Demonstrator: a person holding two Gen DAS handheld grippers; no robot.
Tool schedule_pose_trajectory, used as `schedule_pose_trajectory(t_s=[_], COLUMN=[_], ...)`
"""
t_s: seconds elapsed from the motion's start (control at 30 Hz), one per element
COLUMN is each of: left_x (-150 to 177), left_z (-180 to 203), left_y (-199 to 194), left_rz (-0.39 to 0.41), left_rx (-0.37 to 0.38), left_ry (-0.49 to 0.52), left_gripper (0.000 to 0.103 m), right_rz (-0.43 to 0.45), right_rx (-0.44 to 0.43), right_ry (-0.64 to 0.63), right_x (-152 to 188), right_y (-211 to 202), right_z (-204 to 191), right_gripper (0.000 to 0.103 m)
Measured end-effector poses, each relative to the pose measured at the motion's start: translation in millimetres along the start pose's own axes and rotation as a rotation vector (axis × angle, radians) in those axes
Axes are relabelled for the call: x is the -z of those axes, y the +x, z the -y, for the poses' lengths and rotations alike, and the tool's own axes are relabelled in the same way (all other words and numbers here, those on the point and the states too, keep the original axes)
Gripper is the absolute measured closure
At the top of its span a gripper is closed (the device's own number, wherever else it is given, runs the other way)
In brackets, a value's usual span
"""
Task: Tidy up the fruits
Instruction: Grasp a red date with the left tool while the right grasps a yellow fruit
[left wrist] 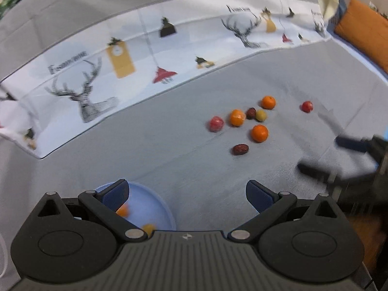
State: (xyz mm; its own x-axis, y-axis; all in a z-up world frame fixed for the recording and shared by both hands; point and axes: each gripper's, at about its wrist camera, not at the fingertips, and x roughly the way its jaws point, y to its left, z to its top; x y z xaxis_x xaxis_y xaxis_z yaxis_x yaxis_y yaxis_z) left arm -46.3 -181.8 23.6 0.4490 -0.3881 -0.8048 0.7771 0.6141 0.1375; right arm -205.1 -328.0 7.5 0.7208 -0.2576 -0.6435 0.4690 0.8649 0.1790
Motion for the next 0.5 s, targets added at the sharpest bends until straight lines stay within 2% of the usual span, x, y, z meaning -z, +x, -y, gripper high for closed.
schedule_pose_trajectory(t_s=[0.1, 0.17, 0.27, 0.33, 0.37, 0.43, 0.5], left_x=[-13, -22, -35, -45, -49, -59, -63], left_z=[23, 35, 49, 60, 66, 76, 75], left_y=[40, 71, 117, 142, 152, 167, 175], left_rz=[-0.025, -0.046, -0.057, -0.036, -0.021, 0.005, 0.014], left_rx=[0.047, 0.070, 0.107, 0.110, 0.096, 0.068, 0.087], left_ry=[0.034, 0.034, -0.014, -0.018, -0.013, -0.038, -0.090], left_gripper=[0.000, 0.000, 0.000, 0.000, 0.000, 0.001, 0.001], right_rz=[-0.008, -0.023, -0.084, -0.120, -0.133, -0.130, -0.120], right_rx=[0.066, 0.113, 0.087, 0.048, 0.025, 0.043, 0.050], right_ry=[0.109, 0.125, 0.086, 0.054, 0.032, 0.014, 0.025], right_x=[-11, -19, -25, -24, -23, -23, -25], right_y=[30, 59, 105, 131, 142, 161, 172], right_z=[52, 75, 92, 94, 93, 96, 102], right_gripper=[0.001, 0.001, 0.005, 0.015, 0.017, 0.033, 0.033])
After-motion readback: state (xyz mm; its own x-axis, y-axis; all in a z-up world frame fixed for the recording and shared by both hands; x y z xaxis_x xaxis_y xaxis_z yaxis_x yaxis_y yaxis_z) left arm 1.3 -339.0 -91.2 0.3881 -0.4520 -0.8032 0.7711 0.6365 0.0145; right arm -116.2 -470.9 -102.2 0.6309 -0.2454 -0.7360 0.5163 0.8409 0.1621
